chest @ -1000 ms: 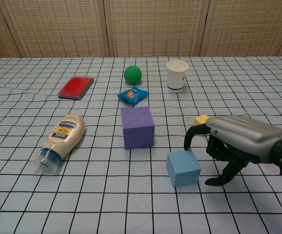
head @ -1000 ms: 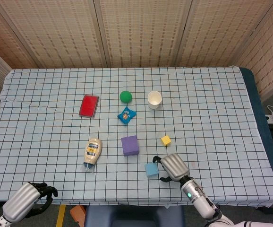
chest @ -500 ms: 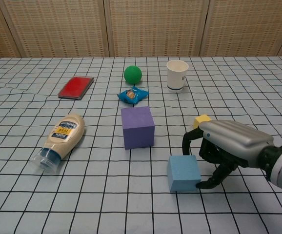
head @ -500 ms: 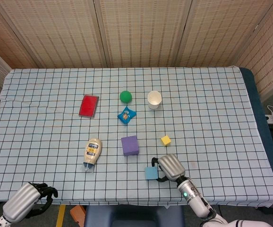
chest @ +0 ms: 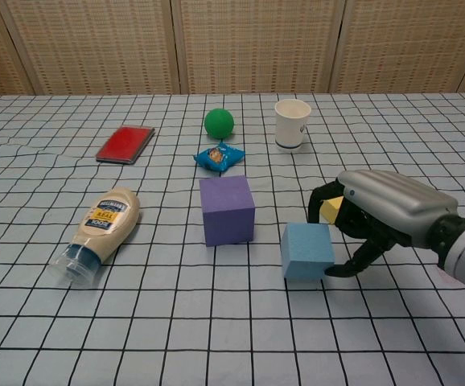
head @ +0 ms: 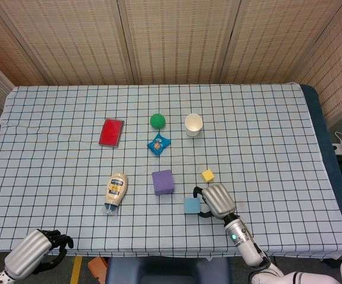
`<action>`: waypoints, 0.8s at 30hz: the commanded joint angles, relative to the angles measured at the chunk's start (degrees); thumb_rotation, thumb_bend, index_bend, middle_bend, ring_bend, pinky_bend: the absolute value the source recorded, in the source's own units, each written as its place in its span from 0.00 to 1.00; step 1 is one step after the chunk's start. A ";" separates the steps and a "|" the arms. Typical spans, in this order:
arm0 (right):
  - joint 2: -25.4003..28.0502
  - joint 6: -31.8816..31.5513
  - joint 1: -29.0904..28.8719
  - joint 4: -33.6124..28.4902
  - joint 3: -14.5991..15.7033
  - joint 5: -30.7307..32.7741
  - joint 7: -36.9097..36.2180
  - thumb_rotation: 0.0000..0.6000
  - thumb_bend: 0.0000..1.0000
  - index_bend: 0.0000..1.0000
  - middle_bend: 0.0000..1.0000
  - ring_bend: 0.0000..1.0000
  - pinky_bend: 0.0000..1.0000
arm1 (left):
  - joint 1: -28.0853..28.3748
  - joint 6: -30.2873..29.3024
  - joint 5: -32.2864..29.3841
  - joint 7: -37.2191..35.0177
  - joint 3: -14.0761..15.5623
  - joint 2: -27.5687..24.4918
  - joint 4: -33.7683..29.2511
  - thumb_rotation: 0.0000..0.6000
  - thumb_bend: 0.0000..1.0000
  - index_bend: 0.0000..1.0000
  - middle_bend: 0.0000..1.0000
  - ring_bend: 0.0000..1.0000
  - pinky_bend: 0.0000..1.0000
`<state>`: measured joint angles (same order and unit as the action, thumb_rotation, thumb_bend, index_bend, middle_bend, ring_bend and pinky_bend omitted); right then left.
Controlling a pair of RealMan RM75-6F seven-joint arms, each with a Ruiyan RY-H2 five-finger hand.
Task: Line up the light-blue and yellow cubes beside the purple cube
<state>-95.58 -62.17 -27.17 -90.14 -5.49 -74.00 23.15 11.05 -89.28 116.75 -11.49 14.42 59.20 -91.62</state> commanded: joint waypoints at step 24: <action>-12.93 5.04 -8.47 21.56 -7.00 4.38 -4.65 1.00 0.02 0.64 0.94 0.83 0.89 | 0.24 0.86 -0.18 0.25 0.17 0.11 0.10 1.00 0.52 0.49 0.61 0.56 0.78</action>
<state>-108.23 -57.32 -35.37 -68.88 -12.27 -69.80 18.74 11.28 -88.41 116.57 -11.25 14.60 59.32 -91.51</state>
